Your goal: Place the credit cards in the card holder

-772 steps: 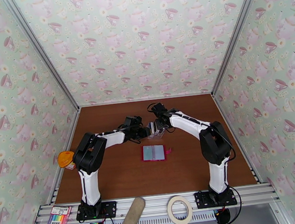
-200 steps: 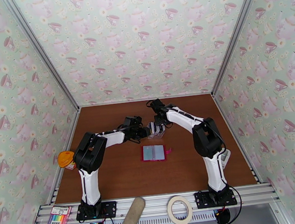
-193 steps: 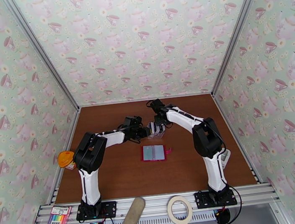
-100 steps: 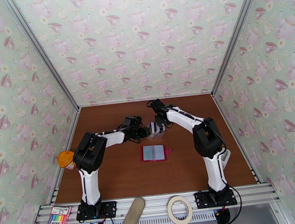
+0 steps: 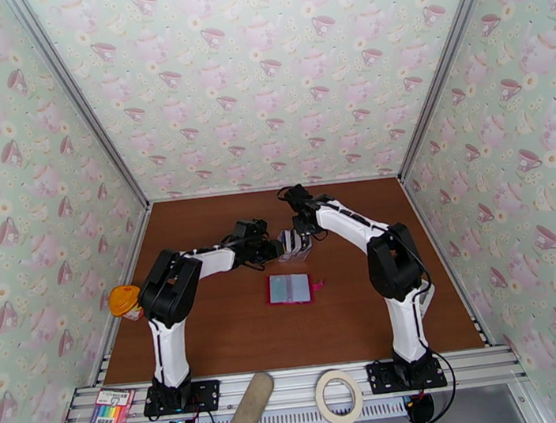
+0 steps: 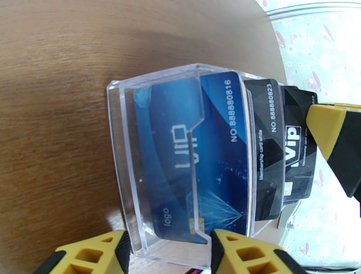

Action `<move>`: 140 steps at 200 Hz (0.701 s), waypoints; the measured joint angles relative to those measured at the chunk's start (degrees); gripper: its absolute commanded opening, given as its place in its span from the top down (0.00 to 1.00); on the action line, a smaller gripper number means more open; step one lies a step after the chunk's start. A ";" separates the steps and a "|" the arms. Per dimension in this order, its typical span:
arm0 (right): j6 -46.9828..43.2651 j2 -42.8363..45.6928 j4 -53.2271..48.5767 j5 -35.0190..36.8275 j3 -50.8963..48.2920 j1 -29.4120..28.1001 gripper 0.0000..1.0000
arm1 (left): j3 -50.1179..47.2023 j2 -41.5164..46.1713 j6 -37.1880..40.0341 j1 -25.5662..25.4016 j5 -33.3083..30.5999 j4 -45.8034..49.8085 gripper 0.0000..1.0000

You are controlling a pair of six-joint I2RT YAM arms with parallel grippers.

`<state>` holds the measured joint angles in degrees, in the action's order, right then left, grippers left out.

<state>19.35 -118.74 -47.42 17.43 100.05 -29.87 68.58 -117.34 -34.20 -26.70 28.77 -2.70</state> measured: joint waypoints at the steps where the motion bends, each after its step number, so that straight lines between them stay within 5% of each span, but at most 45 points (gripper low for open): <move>1: -0.09 0.00 0.00 0.00 0.00 0.00 0.86 | 0.00 0.00 0.00 0.00 0.00 -0.02 0.49; 140: 1.60 3.50 0.92 -5.11 -1.60 -0.07 1.00 | 0.00 -0.20 -0.17 0.00 0.02 -0.59 0.49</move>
<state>20.95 -115.24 -46.50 12.32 98.45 -29.93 68.58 -117.54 -34.37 -26.70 28.80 -3.29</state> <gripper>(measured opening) 0.059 0.509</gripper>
